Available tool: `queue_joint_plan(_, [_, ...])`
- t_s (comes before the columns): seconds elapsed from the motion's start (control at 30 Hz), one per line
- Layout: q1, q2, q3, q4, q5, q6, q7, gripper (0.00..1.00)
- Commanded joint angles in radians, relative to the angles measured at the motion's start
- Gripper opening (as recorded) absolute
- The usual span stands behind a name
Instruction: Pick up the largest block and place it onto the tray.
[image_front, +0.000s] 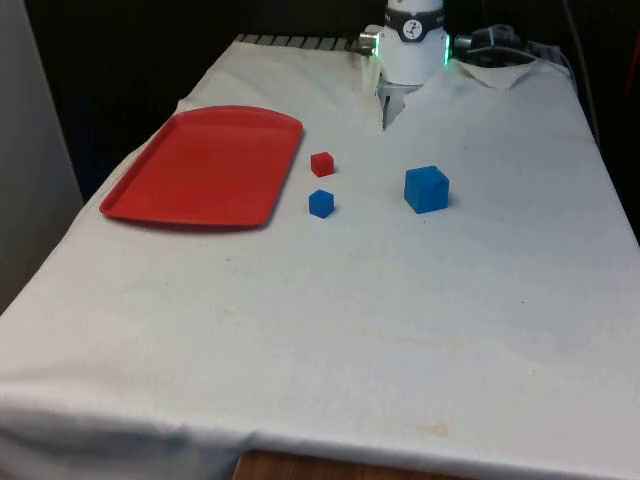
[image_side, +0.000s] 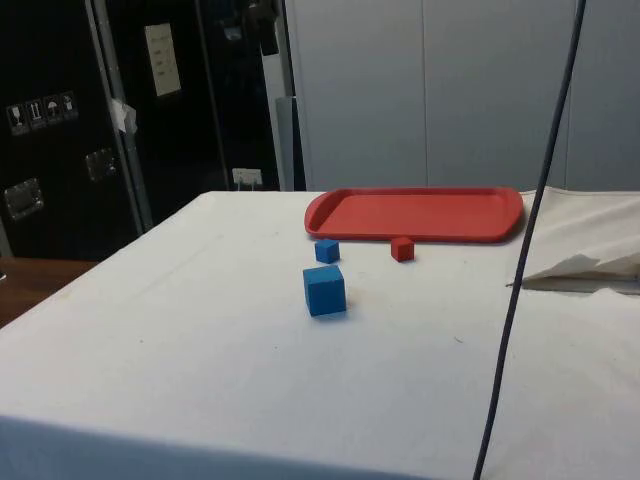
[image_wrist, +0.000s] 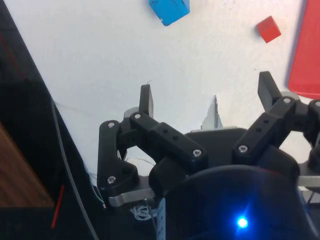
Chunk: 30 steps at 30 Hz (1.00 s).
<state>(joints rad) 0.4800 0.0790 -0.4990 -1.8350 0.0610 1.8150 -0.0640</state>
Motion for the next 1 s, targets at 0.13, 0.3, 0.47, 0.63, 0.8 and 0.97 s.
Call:
queue_joint_plan(0.13, [0.005,-0.009,0.010,-0.033,-0.009,0.037,0.017,1.00])
queue_joint_plan(0.3, [0.006,-0.029,0.032,-0.087,-0.029,0.080,0.041,1.00])
queue_joint_plan(0.47, [0.005,-0.050,0.055,-0.146,-0.049,0.127,0.067,1.00])
queue_joint_plan(0.63, [0.003,-0.073,0.077,-0.206,-0.067,0.175,0.092,1.00])
queue_joint_plan(0.8, [0.002,-0.094,0.096,-0.266,-0.085,0.225,0.114,1.00])
queue_joint_plan(0.97, [0.002,-0.108,0.113,-0.318,-0.103,0.280,0.126,1.00])
